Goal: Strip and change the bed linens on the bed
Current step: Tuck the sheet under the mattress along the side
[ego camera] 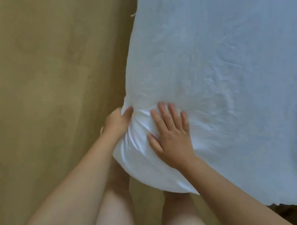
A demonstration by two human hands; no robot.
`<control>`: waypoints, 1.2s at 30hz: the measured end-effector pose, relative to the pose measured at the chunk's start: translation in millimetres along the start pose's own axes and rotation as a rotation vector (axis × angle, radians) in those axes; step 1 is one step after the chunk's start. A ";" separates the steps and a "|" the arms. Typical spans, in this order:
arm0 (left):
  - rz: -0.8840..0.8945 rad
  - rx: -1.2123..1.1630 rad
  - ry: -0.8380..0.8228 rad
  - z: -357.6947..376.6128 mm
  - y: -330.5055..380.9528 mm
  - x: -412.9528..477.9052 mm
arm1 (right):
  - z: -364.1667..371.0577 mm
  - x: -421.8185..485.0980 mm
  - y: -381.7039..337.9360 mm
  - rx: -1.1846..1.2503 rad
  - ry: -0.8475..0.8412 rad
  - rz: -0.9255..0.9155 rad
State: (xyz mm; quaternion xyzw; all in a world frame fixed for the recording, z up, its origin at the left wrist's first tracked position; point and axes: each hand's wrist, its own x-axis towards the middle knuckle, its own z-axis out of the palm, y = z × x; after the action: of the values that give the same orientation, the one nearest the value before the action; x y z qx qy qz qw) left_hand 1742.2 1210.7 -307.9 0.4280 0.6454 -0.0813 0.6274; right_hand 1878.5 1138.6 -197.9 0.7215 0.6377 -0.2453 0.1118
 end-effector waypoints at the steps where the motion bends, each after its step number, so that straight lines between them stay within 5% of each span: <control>1: -0.001 0.044 0.035 3.1 10.3 2.2 | -0.1 0.9 -0.4 0.003 0.027 0.000; 5: 0.120 -0.100 0.226 -6.5 31.8 -8.1 | -1.6 -3.6 0.6 0.117 0.145 0.030; 12: -0.061 -0.153 0.068 17.9 -10.3 -59.9 | 21.0 -61.0 9.0 0.268 0.209 0.317; 17: 0.047 -0.253 0.146 22.4 -12.7 -67.8 | 42.0 -100.5 14.0 0.440 0.192 0.539; 21: 0.078 -0.340 0.165 28.5 -17.2 -78.9 | 50.7 -117.1 17.2 0.482 0.156 0.478; 27: -0.002 -0.303 -0.095 34.7 -38.2 -98.4 | 68.9 -121.7 28.8 0.361 0.092 0.280; 36: 0.087 -0.117 0.052 10.0 -80.6 -120.1 | 107.6 -137.8 1.2 0.309 -0.013 0.247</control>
State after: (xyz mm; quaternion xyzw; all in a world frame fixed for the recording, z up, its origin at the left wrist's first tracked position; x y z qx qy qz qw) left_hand 1678.4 1100.2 -239.2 0.4204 0.6460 -0.0047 0.6372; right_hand 1847.8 968.1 -221.6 0.8013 0.4982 -0.3294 0.0332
